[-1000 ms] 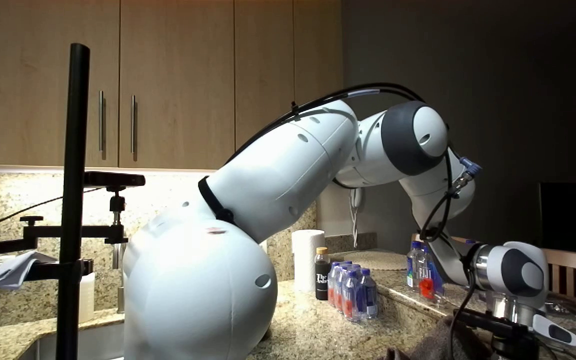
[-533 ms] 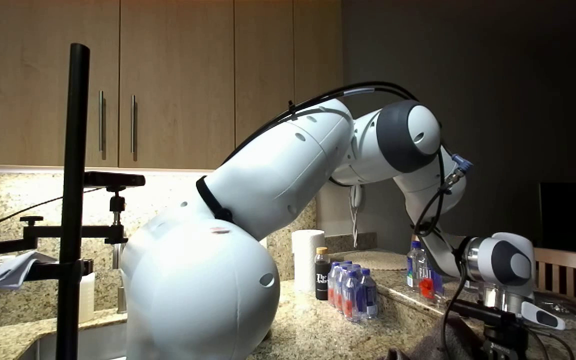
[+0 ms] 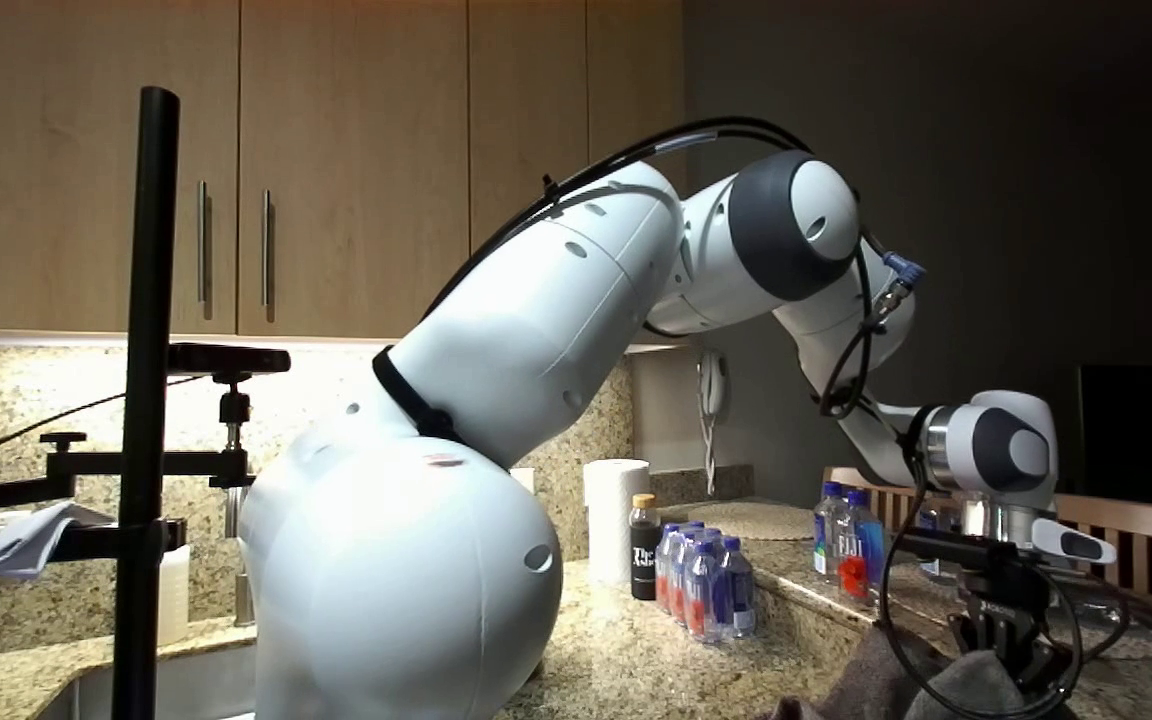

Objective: Put the gray towel on the countertop

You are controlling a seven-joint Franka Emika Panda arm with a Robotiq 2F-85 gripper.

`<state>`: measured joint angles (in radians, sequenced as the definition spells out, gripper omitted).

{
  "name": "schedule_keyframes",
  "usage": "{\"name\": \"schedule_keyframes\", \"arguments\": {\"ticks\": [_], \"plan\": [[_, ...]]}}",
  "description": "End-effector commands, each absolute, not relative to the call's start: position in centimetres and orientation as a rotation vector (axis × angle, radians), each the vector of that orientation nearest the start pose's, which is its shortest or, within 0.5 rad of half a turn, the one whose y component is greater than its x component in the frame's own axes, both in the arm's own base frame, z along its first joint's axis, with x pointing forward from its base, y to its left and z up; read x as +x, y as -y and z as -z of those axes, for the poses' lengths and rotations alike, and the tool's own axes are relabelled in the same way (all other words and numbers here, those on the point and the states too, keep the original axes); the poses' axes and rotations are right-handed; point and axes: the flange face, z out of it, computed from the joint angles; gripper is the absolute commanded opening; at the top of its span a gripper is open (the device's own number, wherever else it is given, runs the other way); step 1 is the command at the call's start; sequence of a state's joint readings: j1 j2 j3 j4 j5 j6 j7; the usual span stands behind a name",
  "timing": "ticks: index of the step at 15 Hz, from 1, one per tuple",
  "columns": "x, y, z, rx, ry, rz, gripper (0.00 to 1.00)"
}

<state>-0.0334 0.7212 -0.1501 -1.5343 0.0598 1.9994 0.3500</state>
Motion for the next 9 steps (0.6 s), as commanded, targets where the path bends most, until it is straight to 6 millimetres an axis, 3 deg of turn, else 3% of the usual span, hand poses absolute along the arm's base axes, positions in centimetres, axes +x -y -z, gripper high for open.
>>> {"name": "schedule_keyframes", "arguments": {"ticks": [1,9], "plan": [[66.5,9.8,-25.1,-3.051,-0.972,-0.304,0.09],[67.6,4.8,-31.3,-3.033,-1.098,-0.187,0.09]]}}
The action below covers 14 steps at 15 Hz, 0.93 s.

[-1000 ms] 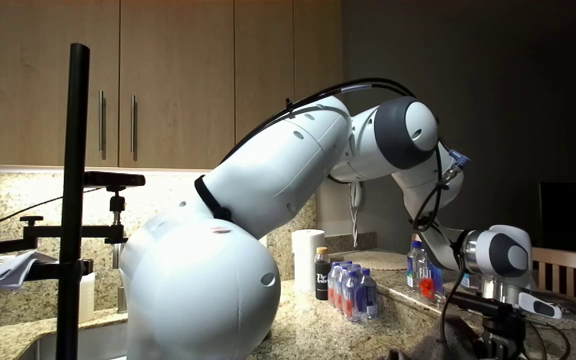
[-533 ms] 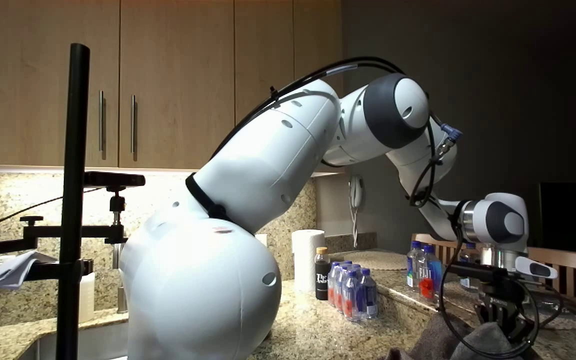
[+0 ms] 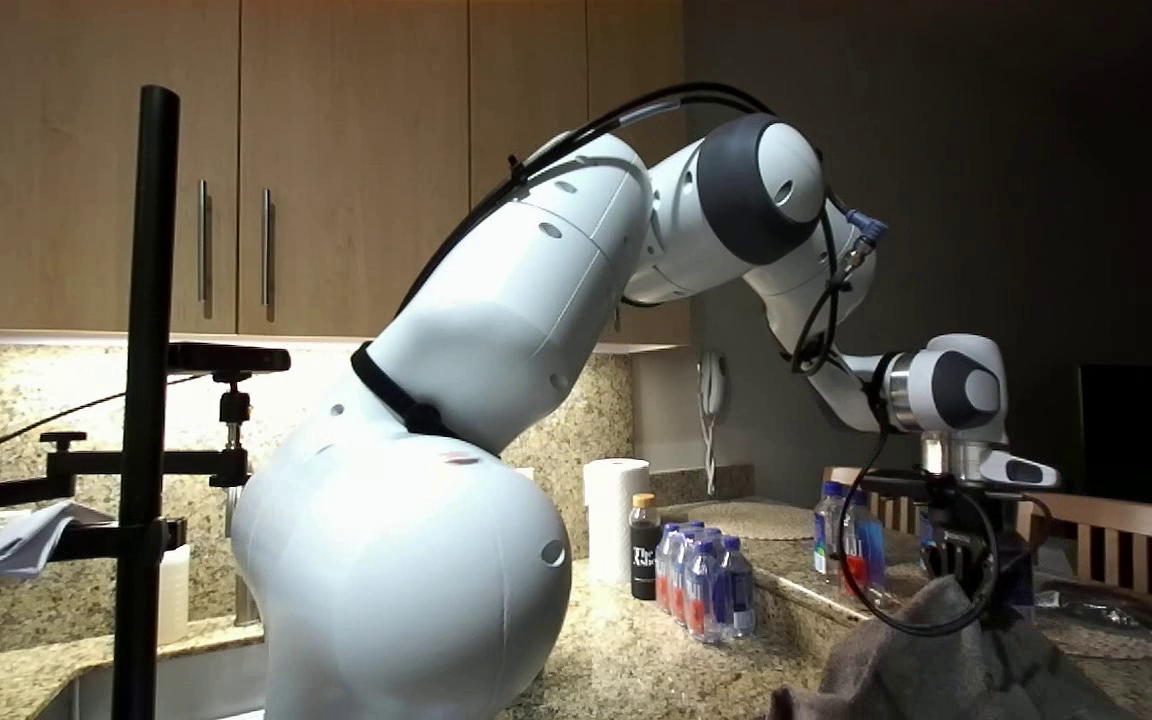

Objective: Put the gray towel on the countertop

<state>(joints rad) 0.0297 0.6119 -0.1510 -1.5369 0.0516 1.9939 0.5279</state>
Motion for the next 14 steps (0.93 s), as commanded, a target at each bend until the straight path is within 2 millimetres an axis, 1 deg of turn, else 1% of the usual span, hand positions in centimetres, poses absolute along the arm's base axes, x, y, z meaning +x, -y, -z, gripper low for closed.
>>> {"name": "schedule_keyframes", "arguments": {"ticks": [1,4,7,9,11,13,14], "plan": [[67.8,4.1,-31.9,-3.025,-1.114,-0.165,0.09],[68.6,1.5,-34.2,-3.002,-1.175,-0.074,0.09],[69.2,-1.3,-36.0,-2.971,-1.233,0.012,0.09],[69.8,-3.2,-37.5,-2.922,-1.294,0.082,0.08],[70.4,-5.3,-39.2,-2.846,-1.361,0.164,0.08],[70.8,-7.9,-40.6,-2.790,-1.396,0.256,0.09],[70.9,-9.5,-41.1,-2.785,-1.402,0.290,0.08]]}}
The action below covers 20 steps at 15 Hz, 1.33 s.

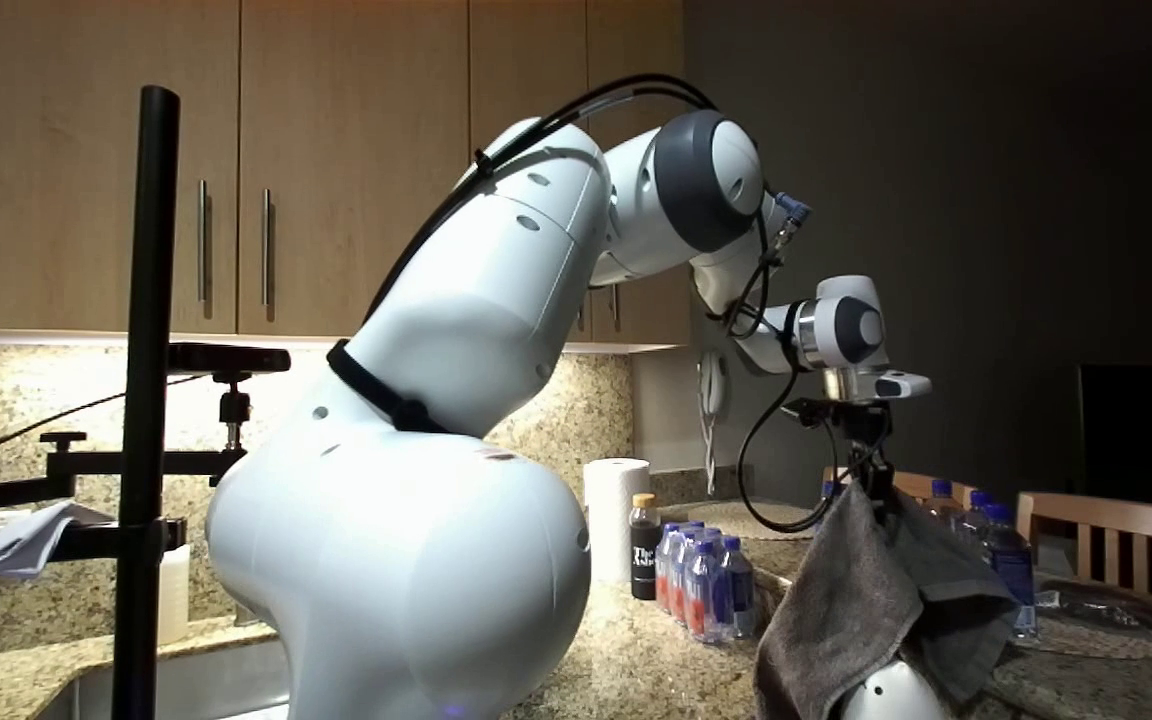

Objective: Put the gray towel on the countertop

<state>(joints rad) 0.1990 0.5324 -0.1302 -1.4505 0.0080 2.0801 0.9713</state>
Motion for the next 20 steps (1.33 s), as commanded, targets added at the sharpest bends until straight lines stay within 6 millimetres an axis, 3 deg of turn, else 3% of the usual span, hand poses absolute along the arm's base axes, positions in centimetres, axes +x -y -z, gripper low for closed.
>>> {"name": "schedule_keyframes", "arguments": {"ticks": [1,5,13,17,20], "plan": [[70.9,-10.9,-41.5,-2.783,-1.410,0.322,0.08],[69.6,-15.8,-43.4,-2.744,-1.461,0.368,0.08],[63.3,-22.4,-44.6,-2.614,-1.585,0.383,0.08],[60.4,-25.5,-42.4,-2.597,-1.646,0.311,0.08],[59.2,-27.1,-39.6,-2.562,-1.742,0.298,0.08]]}}
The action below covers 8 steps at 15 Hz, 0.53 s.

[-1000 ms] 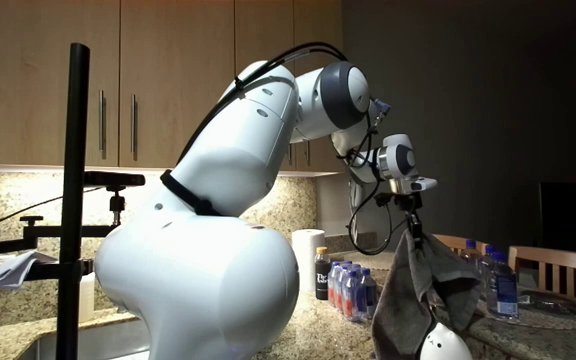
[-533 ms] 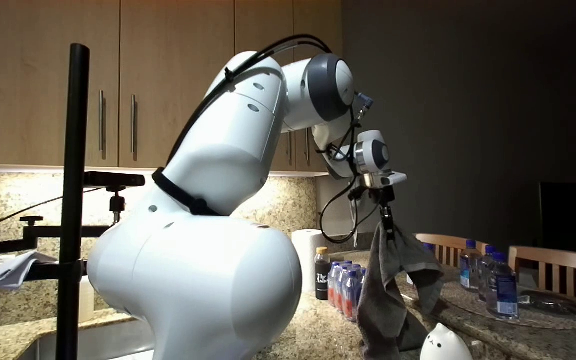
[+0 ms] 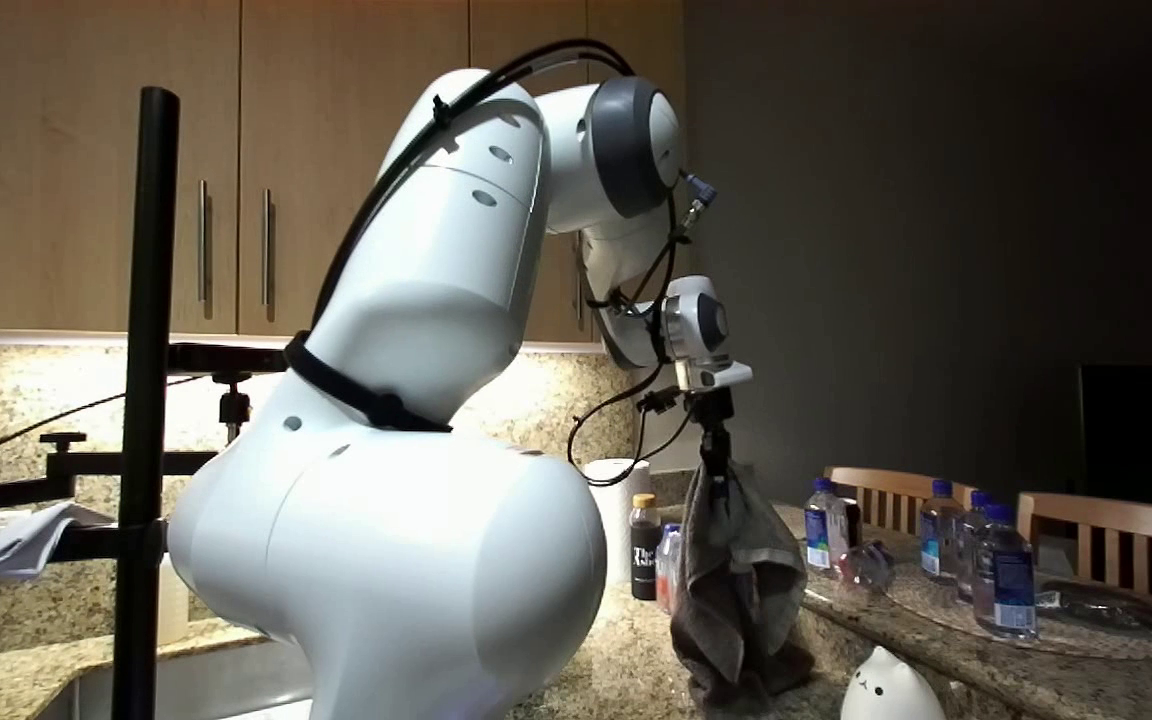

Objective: Put the gray towel on the countertop

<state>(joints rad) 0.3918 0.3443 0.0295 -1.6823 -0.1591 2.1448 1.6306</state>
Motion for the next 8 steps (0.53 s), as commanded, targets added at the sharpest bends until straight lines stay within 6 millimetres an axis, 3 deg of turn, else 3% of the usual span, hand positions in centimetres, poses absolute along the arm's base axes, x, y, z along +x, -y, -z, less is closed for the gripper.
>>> {"name": "schedule_keyframes", "arguments": {"ticks": [1,8], "plan": [[58.6,-27.5,-38.8,-2.556,-1.768,0.298,0.08],[55.8,-28.1,-33.7,-2.542,-1.918,0.207,0.08]]}}
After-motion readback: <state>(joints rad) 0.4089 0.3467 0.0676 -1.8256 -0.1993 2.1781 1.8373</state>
